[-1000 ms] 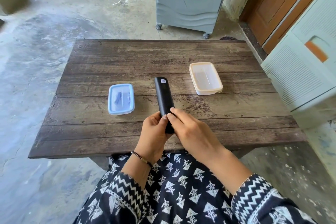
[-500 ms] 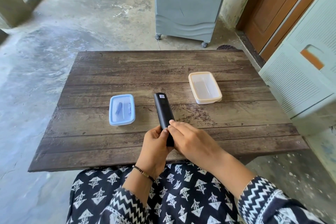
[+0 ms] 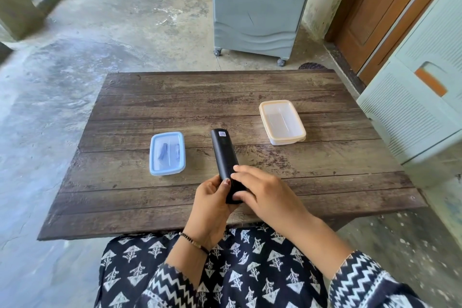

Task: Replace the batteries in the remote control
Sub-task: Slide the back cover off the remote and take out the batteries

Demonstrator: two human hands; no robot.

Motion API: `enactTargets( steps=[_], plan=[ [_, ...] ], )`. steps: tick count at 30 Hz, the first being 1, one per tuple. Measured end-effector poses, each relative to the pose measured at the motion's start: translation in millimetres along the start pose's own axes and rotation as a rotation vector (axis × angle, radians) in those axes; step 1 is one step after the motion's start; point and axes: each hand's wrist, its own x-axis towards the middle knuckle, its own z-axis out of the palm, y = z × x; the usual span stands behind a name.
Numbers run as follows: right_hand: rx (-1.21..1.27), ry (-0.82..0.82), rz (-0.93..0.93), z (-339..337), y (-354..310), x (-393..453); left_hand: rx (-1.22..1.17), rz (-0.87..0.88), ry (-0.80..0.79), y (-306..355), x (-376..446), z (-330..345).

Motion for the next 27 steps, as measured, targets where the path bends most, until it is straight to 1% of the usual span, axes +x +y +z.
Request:
enactTargets(
  steps=[2,4,7,9,12,14,15,17,19,20,21,23,25,27],
  plan=[
    [0.092,0.017,0.067,-2,0,2,0.017,0.003,-0.011,-1,-2,-1],
    [0.097,0.009,0.074,-4,-3,4,0.01,0.011,-0.021,0,-3,-1],
    [-0.011,0.073,0.035,-4,-7,4,0.007,0.017,0.002,1,-2,-2],
    [-0.08,0.111,0.048,-4,-9,5,0.037,0.005,0.018,-1,-1,0],
    [-0.214,0.059,0.076,-5,-8,8,0.081,-0.026,0.058,-7,-2,5],
    [-0.2,0.08,0.108,-5,-8,9,0.116,-0.021,0.076,-8,-2,7],
    [-0.16,0.118,0.139,-7,-7,9,0.138,-0.013,0.08,-8,-2,7],
    [-0.086,0.251,0.226,-12,-2,7,0.16,0.007,0.091,-6,-2,7],
    [-0.024,0.393,0.384,-16,11,3,0.134,0.012,0.111,-4,-2,5],
    [0.0,0.435,0.483,-16,18,0,0.116,0.01,0.118,-4,-3,3],
    [0.014,0.449,0.581,-15,26,-2,0.105,0.007,0.122,-3,-4,2],
    [0.043,0.417,0.74,-9,39,-9,0.102,-0.002,0.125,-2,-6,1],
    [0.078,0.369,0.827,-2,45,-16,0.105,-0.012,0.125,-2,-8,2],
    [0.039,0.306,0.869,2,44,-21,0.099,-0.015,0.121,-2,-10,2]
  ],
)
